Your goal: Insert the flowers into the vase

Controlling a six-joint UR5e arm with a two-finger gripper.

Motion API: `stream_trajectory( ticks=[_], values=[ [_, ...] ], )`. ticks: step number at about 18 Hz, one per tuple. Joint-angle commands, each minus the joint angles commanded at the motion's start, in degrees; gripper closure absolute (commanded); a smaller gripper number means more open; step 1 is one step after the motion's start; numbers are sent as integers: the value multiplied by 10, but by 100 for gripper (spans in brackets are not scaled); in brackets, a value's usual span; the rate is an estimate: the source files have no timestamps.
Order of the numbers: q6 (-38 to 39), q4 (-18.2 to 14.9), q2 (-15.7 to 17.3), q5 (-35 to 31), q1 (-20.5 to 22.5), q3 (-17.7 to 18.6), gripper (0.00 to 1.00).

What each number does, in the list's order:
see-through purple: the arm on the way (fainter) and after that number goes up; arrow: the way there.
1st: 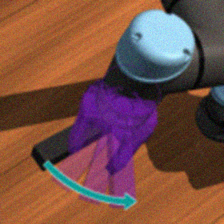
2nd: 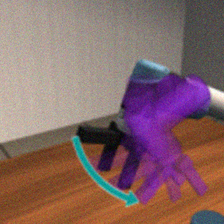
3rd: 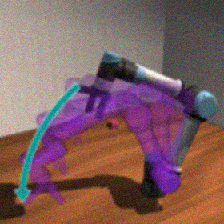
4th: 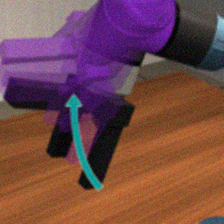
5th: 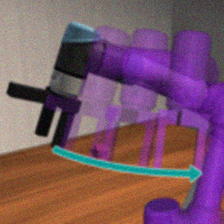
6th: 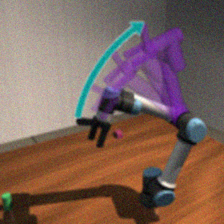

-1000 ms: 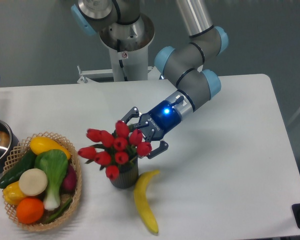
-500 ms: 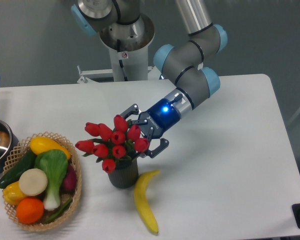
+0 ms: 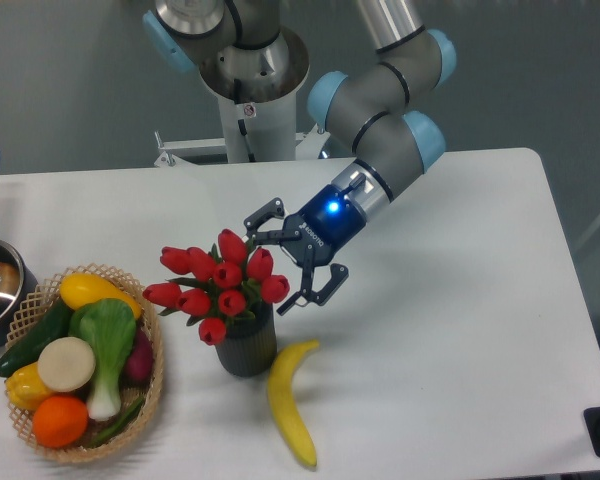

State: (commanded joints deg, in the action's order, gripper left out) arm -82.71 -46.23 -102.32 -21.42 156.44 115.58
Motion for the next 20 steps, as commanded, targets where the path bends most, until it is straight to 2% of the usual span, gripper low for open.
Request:
stream_trajectory(
  ticks=[4,6,7,8,10,13,17,18,19,20],
  values=[
    [11,0,55,-71,30,-5,0],
    [3,2,72,-106,41,-13,0],
    [2,0,81,-137,42,-25,0],
    [5,-1,97,-200,45,-39,0],
    [11,-3,117,-275,48,-45,0],
    [10,-3,144,-342,100,-45,0],
    [2,-8,171,-416,139,-58,0],
    [-1,-11,185,-444,140,-63,0],
    [-3,-30,197,-476,143,-71,0],
    [-11,-62,203,-502,150,-80,0]
  ],
)
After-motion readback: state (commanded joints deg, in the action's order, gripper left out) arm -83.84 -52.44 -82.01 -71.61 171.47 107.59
